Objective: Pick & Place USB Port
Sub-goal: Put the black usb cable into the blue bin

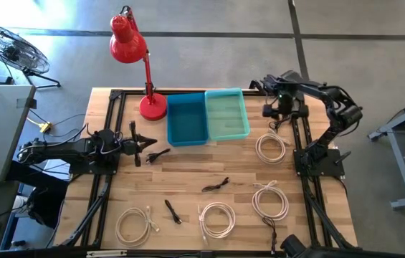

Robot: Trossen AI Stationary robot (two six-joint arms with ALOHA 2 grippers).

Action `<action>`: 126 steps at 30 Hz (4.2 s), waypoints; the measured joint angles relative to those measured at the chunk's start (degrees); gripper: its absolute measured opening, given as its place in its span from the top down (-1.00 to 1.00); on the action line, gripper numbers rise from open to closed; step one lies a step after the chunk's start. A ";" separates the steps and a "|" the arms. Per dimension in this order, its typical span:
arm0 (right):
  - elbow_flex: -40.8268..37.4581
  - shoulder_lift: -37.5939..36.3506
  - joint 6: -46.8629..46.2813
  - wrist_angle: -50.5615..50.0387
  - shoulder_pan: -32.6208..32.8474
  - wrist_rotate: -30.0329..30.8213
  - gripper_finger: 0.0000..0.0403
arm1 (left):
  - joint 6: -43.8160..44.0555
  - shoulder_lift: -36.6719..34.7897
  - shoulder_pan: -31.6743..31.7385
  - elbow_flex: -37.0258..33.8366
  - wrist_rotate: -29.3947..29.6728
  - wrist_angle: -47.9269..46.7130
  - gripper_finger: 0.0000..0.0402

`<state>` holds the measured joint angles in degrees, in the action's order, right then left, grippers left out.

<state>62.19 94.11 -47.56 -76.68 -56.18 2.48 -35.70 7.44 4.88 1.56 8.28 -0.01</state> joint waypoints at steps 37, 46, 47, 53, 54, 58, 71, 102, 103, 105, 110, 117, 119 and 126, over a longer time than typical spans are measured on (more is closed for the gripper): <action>-17.84 -0.33 16.60 33.83 -1.75 1.04 0.54 | 2.90 0.00 -0.02 -0.02 -3.95 -0.55 1.00; -18.67 -4.56 17.82 32.94 0.47 4.53 0.81 | 6.26 0.00 -0.02 -0.09 -9.86 -0.58 1.00; -18.86 -5.94 17.91 31.39 0.83 5.36 0.81 | 6.59 -0.02 -0.02 -0.09 -10.45 -0.50 1.00; -16.38 -18.93 17.38 22.07 6.35 5.54 0.81 | 9.44 0.00 -0.02 -0.09 -11.76 -0.10 1.00; -15.92 -21.38 16.71 20.28 7.61 5.28 0.81 | 9.46 -0.02 -0.02 -0.09 -12.47 0.02 1.00; -13.02 -31.50 14.95 20.98 13.86 3.62 0.81 | 12.64 -0.01 -0.03 -0.11 -15.38 0.95 1.00; -10.34 -50.08 22.11 36.20 39.84 6.53 0.81 | 14.45 0.68 -0.04 0.26 -20.98 9.19 0.81; -10.33 -16.28 71.13 86.52 62.60 7.53 0.81 | 33.00 43.73 -0.06 17.68 -18.67 40.98 -0.06; -10.32 -16.00 71.92 87.38 62.58 7.78 0.81 | 32.99 45.67 -0.04 19.22 -19.68 40.98 -0.06; -10.31 -15.26 72.87 88.62 62.58 8.84 0.81 | 31.72 49.40 -0.02 22.37 -21.90 40.96 -0.06; -10.08 -13.25 73.36 89.21 62.58 9.74 0.81 | 24.93 57.06 -0.06 29.50 -25.57 40.87 -0.06; -10.05 -10.84 76.36 91.29 62.58 10.88 0.81 | 24.33 66.18 -0.04 35.54 -26.13 40.52 -0.06; -10.03 -10.82 76.53 91.40 62.58 10.88 0.81 | 23.84 67.70 -0.04 36.88 -26.36 40.40 -0.06; -10.03 -10.82 77.18 91.49 61.92 10.61 0.81 | 20.89 71.21 -0.04 41.27 -27.63 40.56 -0.06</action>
<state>52.16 83.29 29.62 14.81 5.73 13.09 -14.81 78.66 4.84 42.83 -19.36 40.55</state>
